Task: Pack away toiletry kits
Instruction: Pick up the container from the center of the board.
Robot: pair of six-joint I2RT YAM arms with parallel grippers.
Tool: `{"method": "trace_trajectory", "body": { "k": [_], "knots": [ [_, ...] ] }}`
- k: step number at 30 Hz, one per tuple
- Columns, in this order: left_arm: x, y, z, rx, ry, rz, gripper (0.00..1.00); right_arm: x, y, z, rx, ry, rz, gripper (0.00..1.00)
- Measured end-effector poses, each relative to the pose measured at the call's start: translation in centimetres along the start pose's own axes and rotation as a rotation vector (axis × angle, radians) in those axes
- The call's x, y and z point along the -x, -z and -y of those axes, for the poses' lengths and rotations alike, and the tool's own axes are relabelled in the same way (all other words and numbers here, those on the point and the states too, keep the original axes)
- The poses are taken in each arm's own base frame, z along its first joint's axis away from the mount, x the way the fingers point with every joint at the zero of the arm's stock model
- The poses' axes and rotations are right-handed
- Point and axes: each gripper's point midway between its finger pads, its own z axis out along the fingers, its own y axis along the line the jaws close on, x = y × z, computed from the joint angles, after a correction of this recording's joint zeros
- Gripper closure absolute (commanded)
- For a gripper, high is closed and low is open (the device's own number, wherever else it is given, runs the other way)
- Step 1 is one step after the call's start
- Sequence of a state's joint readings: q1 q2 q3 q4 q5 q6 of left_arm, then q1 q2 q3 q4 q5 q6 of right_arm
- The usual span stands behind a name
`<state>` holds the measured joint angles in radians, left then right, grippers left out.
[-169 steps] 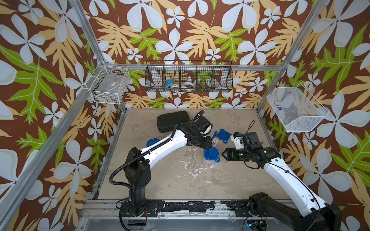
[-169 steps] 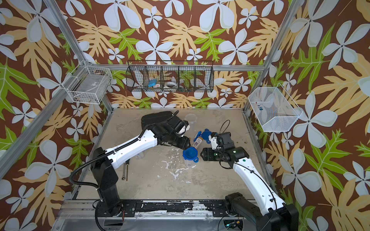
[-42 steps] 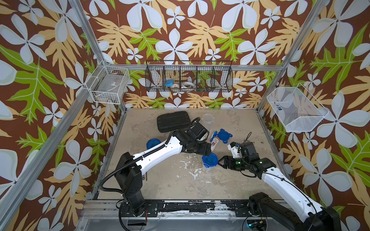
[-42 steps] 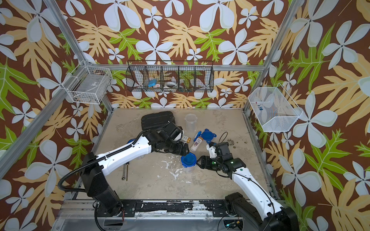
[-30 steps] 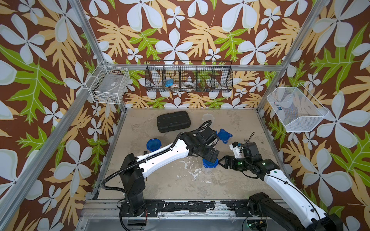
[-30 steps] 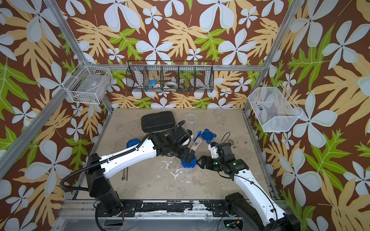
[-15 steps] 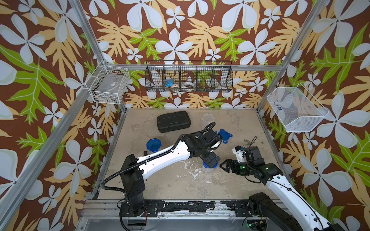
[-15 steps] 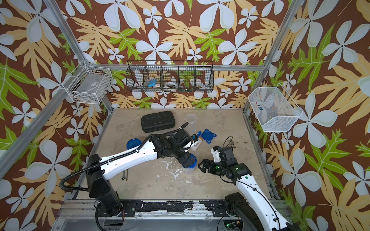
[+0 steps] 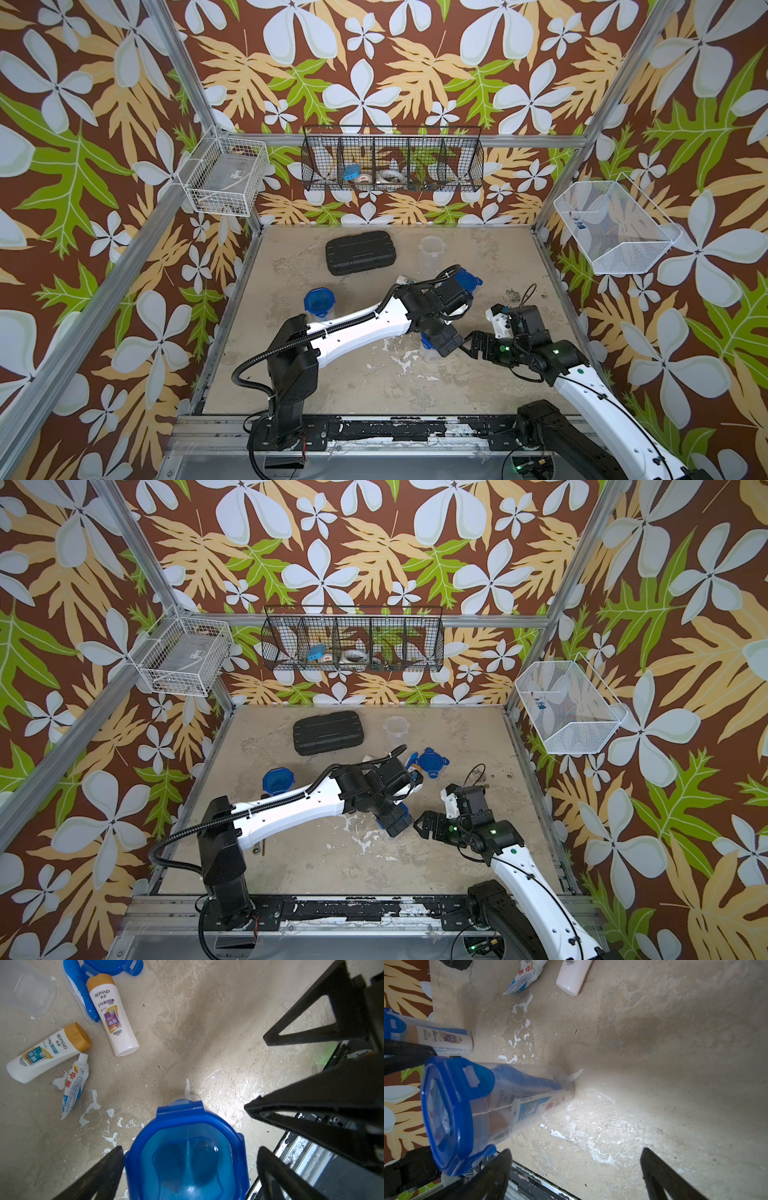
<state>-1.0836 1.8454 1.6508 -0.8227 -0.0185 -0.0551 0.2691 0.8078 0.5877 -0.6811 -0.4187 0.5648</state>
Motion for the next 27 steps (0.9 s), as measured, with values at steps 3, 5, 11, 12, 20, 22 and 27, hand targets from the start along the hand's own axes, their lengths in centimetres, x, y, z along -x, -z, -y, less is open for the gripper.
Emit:
{"method": "trace_trajectory", "body": {
  "k": [3, 5, 11, 12, 20, 22, 27],
  "knots": [
    [-0.5, -0.7, 0.1, 0.009, -0.006, -0.018, 0.0, 0.1, 0.1, 0.0, -0.003, 0.0, 0.007, 0.04],
    [-0.8, -0.9, 0.0, 0.025, -0.007, -0.026, 0.0, 0.2, 0.2, 0.0, -0.003, 0.001, 0.013, 0.04],
    [-0.6, -0.9, -0.2, 0.051, 0.005, -0.016, 0.09, 0.5, 0.6, -0.1, -0.007, 0.001, 0.021, 0.04],
    [-0.6, -1.0, -0.2, 0.053, 0.008, -0.015, 0.1, 0.6, 0.7, -0.1, -0.008, 0.004, 0.027, 0.04],
    [-0.6, -1.1, 0.0, 0.064, 0.022, 0.002, 0.09, 1.6, 1.6, 0.3, -0.03, 0.006, 0.063, 0.04],
    [-0.5, -1.2, 0.0, 0.067, 0.025, 0.006, 0.07, 1.6, 1.7, 0.4, -0.034, 0.011, 0.065, 0.04],
    [-0.4, -1.3, 0.0, 0.074, 0.041, 0.015, 0.07, 1.6, 1.8, 0.5, -0.037, 0.008, 0.066, 0.04]
  ]
}}
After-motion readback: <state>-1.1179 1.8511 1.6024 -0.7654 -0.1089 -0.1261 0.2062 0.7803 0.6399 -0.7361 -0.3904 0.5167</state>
